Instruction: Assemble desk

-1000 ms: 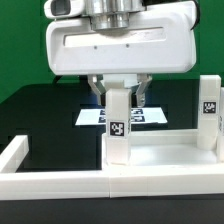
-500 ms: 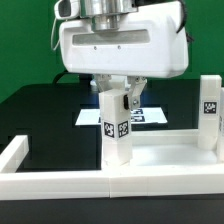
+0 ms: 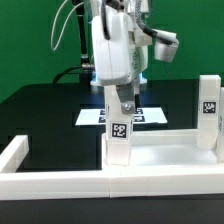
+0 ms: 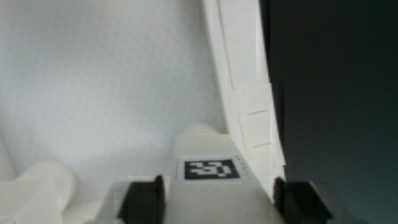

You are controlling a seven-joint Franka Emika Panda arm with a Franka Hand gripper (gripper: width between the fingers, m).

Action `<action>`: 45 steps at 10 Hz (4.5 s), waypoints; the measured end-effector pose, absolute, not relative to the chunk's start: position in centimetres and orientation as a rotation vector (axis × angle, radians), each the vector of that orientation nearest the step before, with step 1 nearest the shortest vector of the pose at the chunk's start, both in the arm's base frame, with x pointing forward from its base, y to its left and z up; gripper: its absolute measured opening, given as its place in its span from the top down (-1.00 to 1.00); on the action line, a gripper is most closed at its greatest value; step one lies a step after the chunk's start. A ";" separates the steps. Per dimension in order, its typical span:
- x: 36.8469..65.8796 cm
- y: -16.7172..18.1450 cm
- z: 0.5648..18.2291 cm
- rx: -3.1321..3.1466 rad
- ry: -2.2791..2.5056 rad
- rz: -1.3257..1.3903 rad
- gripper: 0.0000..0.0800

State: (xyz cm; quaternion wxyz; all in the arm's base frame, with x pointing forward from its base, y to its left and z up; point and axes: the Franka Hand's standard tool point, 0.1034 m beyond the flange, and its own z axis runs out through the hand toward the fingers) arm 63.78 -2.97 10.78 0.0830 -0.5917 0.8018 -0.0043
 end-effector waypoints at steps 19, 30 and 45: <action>63.5 -5.1 10.5 -2.700 1.388 -0.126 0.25; 63.4 -4.7 10.2 -2.172 1.964 -0.025 -0.25; 63.6 -5.8 10.4 -2.711 1.280 -0.131 0.26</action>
Offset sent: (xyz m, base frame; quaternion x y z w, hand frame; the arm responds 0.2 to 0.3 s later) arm 0.0074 0.0063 0.0000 0.0402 -0.0386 -0.3487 0.9356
